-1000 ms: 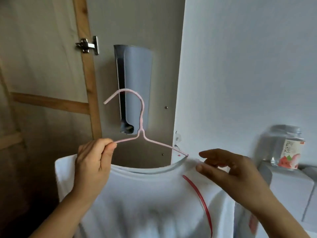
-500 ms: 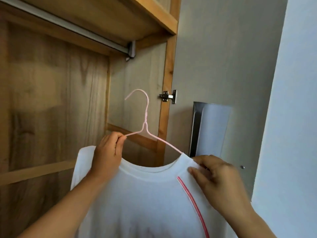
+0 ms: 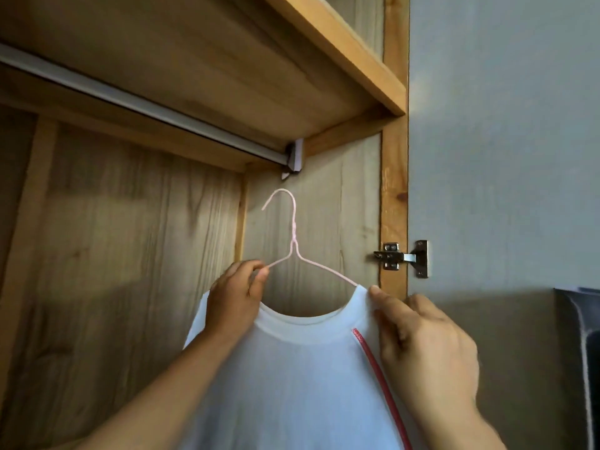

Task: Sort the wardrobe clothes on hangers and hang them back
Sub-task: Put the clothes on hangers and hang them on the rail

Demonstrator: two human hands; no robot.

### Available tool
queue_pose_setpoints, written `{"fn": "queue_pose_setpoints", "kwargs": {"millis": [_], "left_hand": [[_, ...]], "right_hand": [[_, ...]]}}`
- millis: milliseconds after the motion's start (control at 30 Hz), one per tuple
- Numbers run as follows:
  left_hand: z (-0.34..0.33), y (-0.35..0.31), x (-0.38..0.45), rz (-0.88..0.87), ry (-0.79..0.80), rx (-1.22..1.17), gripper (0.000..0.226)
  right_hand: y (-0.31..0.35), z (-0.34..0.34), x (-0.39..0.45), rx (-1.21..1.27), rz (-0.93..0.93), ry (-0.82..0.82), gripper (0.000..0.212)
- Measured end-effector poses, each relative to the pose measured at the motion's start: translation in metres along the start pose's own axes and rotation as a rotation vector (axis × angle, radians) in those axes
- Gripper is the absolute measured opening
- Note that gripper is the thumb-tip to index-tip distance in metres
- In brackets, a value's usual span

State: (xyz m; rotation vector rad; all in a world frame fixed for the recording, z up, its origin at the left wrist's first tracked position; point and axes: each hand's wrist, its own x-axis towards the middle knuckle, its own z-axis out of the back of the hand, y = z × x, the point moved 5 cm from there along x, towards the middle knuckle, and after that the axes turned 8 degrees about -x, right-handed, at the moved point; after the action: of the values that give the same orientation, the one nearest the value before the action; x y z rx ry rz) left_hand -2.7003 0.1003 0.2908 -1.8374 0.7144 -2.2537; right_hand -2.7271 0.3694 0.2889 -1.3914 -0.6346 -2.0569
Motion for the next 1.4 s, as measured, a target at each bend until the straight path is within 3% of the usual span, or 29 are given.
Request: {"fn": "queue_pose_setpoints", "kwargs": {"millis": [133,400,800,933,1200,1400], "left_hand": [[-0.014,0.022,0.052,-0.002,0.023,0.003,0.052],[-0.031,0.066,0.124,-0.117,-0.024,0.064,0.073],[-0.066,0.079,0.173,-0.16,0.065,0.074,0.059],[-0.075,0.084,0.173,-0.193,0.086,0.086,0.046],[-0.089,0.09,0.162,-0.183,0.105,0.111,0.047],[-0.102,0.082,0.152,-0.179,0.102,0.041,0.048]], "right_hand": [[0.008,-0.047,0.049,-0.054,-0.072,0.003,0.042],[0.024,-0.111,0.163,-0.065,-0.139,-0.107,0.031],[0.027,-0.157,0.27,-0.097,-0.126,-0.125,0.031],[0.027,-0.17,0.277,-0.128,-0.097,-0.073,0.033],[0.026,-0.189,0.266,-0.178,-0.047,0.007,0.03],[0.026,-0.183,0.248,-0.217,0.088,-0.098,0.041]]}}
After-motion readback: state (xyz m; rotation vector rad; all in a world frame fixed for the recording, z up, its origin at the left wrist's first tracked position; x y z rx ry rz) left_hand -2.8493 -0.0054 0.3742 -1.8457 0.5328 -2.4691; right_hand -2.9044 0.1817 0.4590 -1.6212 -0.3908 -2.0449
